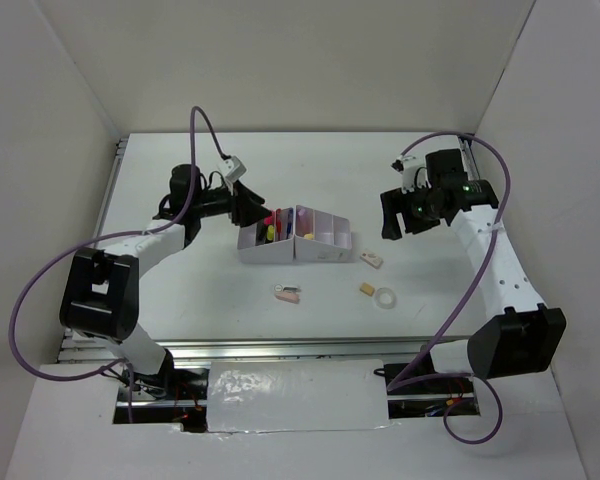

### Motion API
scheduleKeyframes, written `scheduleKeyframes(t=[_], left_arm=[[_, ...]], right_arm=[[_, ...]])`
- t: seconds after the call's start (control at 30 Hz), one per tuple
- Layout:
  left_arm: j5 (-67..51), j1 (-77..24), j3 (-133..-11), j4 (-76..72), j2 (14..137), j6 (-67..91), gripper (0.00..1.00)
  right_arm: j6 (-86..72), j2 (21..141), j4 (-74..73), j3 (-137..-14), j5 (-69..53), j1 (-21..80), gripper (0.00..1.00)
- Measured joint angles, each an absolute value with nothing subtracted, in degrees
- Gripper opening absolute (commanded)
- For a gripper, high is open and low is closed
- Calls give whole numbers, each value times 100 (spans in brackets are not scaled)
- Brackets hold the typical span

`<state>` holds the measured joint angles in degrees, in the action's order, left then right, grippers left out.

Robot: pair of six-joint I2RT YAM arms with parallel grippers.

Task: Sort the stationery into containers
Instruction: Place the pen in the storage box, then pick up the stapler from the storage box.

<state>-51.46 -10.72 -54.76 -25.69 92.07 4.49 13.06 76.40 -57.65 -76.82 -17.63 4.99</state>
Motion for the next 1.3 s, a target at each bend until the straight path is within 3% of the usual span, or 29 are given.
scheduleKeyframes(t=[0.43, 0.73, 1.3], left_arm=[[-5009, -1050, -5629, -1498, 8366, 104, 64], [-4283, -1013, -6370, 327, 7085, -346, 69], [-3597, -751, -5614, 1441, 5990, -467, 73]], right_arm=[[1549, 7373, -5487, -6783, -1505, 554, 69], [1791, 6639, -5166, -6034, -1219, 906, 69], [2215, 5872, -4316, -4587, -851, 1723, 58]])
